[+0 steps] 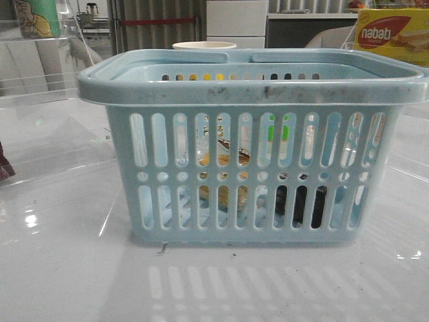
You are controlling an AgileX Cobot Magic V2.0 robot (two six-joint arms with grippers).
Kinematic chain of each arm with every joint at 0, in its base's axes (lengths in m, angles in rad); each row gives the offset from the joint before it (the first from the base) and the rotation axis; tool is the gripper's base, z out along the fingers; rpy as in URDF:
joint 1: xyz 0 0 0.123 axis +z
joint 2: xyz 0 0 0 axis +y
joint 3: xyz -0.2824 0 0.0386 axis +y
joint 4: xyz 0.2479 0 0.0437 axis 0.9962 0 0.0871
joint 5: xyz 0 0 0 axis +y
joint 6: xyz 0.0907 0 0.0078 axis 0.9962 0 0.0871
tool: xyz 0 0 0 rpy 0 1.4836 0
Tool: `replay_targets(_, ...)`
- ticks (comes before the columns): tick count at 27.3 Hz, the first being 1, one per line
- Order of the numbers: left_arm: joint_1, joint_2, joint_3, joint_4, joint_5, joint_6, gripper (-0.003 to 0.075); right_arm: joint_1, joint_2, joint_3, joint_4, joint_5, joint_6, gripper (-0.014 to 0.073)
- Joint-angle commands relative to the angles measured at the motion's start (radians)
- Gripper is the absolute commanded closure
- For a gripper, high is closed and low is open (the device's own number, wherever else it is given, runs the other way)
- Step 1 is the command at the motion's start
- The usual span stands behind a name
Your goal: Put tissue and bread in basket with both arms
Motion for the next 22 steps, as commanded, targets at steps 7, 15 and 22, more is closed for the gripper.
replay_targets(7, -0.006, -0.017, 0.001, -0.001, -0.094, -0.011, 0.0629, -0.006, -0.019, 0.001, -0.037, -0.111, 0.018, 0.0538)
replay_targets(15, -0.006, -0.017, 0.001, -0.001, -0.094, -0.011, 0.0629, -0.006, -0.019, 0.001, -0.039, -0.111, 0.018, 0.0538)
replay_targets(22, -0.006, -0.017, 0.001, -0.001, -0.094, -0.011, 0.0629, -0.006, -0.019, 0.001, -0.04, -0.111, 0.018, 0.0538)
